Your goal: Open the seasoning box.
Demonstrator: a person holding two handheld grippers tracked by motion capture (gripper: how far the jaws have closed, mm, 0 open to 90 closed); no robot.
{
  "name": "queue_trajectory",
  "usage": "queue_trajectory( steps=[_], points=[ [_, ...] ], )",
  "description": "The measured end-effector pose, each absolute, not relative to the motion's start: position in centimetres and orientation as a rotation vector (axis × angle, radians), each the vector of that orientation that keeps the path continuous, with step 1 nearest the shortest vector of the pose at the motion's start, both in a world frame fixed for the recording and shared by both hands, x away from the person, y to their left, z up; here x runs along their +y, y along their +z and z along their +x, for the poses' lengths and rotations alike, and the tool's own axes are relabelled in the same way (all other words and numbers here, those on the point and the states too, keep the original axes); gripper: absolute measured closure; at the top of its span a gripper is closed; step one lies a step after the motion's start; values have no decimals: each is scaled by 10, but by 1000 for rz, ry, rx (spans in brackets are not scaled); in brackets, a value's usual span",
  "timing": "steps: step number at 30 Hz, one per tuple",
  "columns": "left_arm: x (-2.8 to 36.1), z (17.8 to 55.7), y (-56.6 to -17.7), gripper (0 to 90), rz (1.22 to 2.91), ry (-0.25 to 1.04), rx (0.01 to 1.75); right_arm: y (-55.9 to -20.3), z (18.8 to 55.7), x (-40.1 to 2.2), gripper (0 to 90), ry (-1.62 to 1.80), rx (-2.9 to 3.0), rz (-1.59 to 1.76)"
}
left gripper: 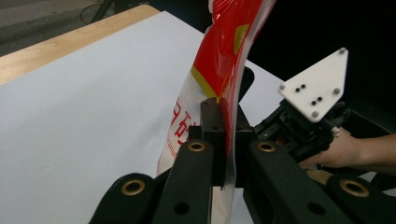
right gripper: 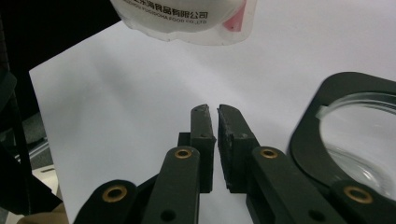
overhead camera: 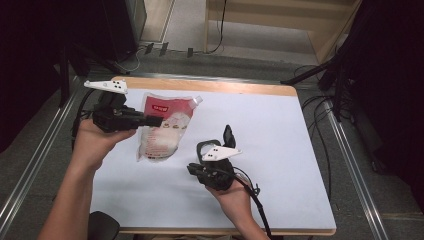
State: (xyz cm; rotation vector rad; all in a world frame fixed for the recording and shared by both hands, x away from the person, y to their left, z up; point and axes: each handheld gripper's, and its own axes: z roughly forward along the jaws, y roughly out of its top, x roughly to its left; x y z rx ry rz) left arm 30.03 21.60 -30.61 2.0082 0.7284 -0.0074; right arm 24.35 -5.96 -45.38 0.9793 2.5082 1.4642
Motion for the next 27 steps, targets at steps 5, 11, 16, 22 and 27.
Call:
queue_trajectory(
  steps=[5, 11, 16, 22, 27],
  points=[
    [213, 300, -306, 900, 2010, -31, 729, -460, 248, -44, 828, 1487, 2499, 982],
    [212, 299, -305, 900, 2006, -49, 736, -472, 255, -27, 747, 1499, 2469, 1004],
    [212, 298, -304, 900, 2011, -59, 735, -480, 256, -14, 712, 1496, 2439, 1024],
    [215, 296, -303, 900, 2031, -81, 762, -490, 262, -5, 651, 1491, 2414, 1094],
    [217, 296, -303, 900, 2010, -101, 776, -496, 264, 2, 594, 1494, 2366, 1078]
  ],
)
